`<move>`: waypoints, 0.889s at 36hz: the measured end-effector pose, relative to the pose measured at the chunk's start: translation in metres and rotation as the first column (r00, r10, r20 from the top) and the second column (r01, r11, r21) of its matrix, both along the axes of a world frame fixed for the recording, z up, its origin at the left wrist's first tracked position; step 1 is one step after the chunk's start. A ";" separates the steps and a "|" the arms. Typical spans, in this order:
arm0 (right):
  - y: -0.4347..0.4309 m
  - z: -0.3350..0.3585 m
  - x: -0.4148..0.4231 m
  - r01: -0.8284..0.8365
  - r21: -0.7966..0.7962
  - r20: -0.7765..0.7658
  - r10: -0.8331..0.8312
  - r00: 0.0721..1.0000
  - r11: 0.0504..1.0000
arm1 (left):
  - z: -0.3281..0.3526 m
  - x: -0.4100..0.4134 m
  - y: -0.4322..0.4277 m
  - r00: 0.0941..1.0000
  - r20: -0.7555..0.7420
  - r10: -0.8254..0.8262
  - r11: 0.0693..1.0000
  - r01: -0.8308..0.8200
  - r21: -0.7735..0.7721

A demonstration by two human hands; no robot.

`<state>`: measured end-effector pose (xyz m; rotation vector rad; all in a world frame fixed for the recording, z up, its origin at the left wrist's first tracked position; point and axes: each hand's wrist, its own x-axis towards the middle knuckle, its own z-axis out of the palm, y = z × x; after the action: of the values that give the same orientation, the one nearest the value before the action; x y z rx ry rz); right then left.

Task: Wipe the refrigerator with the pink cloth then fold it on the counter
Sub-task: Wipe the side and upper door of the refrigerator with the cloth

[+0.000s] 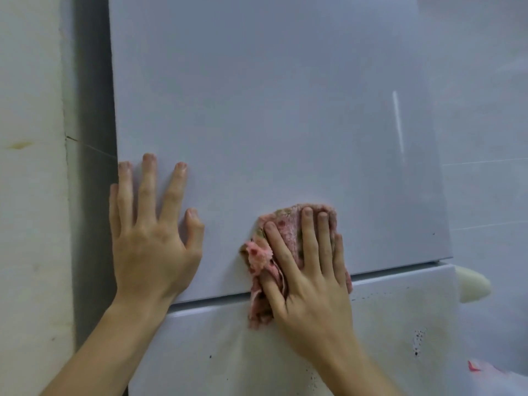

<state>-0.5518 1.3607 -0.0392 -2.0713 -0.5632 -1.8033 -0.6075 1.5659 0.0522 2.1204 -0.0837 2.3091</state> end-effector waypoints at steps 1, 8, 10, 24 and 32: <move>-0.001 0.007 0.000 -0.001 -0.004 0.002 0.001 1.000 1.000 | 0.000 0.000 -0.002 1.000 0.002 -0.006 1.000 0.006 -0.008; -0.012 0.113 0.015 0.014 0.139 0.022 -0.017 1.000 0.990 | 0.001 0.002 -0.021 1.000 -0.008 0.003 0.999 -0.003 0.032; -0.014 0.134 0.015 0.031 0.161 -0.030 -0.026 0.999 0.986 | 0.002 0.003 -0.030 1.000 -0.016 0.002 0.999 -0.001 0.046; -0.074 0.028 0.027 -0.006 0.095 -0.001 0.006 1.000 0.995 | -0.014 0.023 -0.078 1.000 0.001 -0.028 0.995 0.028 0.097; -0.130 0.121 0.045 0.073 0.290 -0.164 -0.025 0.986 0.954 | -0.013 0.035 -0.089 0.999 0.041 -0.019 0.998 0.016 0.062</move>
<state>-0.5067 1.2311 0.0817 -2.0109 -0.1852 -1.6144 -0.5729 1.4769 0.0389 2.0905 -0.1756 2.3714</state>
